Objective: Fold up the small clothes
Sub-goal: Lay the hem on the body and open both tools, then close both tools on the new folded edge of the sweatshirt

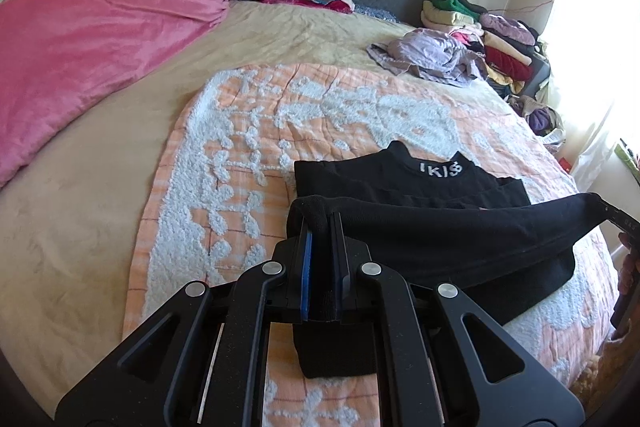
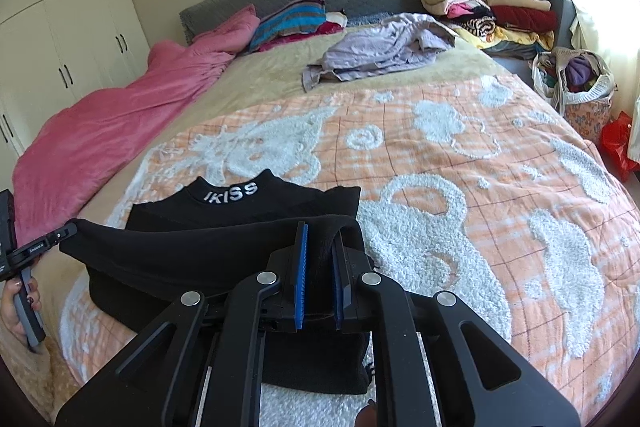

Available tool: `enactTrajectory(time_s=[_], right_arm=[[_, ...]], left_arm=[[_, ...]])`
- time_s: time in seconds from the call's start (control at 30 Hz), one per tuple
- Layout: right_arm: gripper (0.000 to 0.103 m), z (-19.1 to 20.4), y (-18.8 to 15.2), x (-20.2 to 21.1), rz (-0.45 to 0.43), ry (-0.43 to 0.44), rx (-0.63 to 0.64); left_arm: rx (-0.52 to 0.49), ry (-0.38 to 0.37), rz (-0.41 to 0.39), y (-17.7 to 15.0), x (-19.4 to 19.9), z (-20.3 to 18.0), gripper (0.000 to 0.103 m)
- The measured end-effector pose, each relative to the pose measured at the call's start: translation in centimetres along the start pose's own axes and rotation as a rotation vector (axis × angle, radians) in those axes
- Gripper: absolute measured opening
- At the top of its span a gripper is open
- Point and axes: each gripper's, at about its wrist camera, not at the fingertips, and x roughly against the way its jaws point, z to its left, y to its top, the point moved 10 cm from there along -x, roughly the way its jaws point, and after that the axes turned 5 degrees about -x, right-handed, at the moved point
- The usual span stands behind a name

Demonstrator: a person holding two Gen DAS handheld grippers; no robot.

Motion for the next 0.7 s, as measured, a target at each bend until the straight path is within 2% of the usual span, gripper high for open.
enactTrajectory(time_s=[0.13,0.23,0.27,0.4,0.5,0.57,0.7], right_arm=[[0.011,-0.4,-0.4,-1.3,0.017,-0.019,0.001],[0.019,-1.0,-0.5,-1.8,0.017,-0.048,-0.006],[0.023,-1.3,-0.5,-1.8,0.018,-0.057,-0.010],[0.024,-1.7,-0.4,-1.2,-0.006,-0.080,-0.001],[0.025,-1.6,-0.4,-0.3,-0.036,-0.094,0.014],[0.025,-1.1,-0.8,0.2,-0.046,-0.085,0.031],[0.025,0.8,-2.2,0.4,-0.023,-0.043,0.086]], left_arm=[[0.005,0.011,0.022,-0.4,-1.3,0.4,0.004],[-0.002,0.026,0.040,-0.7,-1.6,0.6,0.007],[-0.003,0.035,0.028,-0.6,-1.3,0.6,0.007],[-0.021,0.058,-0.011,0.0,0.1,0.8,0.009],[-0.053,0.072,-0.040,0.4,1.3,0.4,0.017],[-0.074,0.062,-0.044,0.3,1.7,-0.4,0.023],[-0.148,0.011,-0.016,-1.0,1.7,-3.1,0.023]])
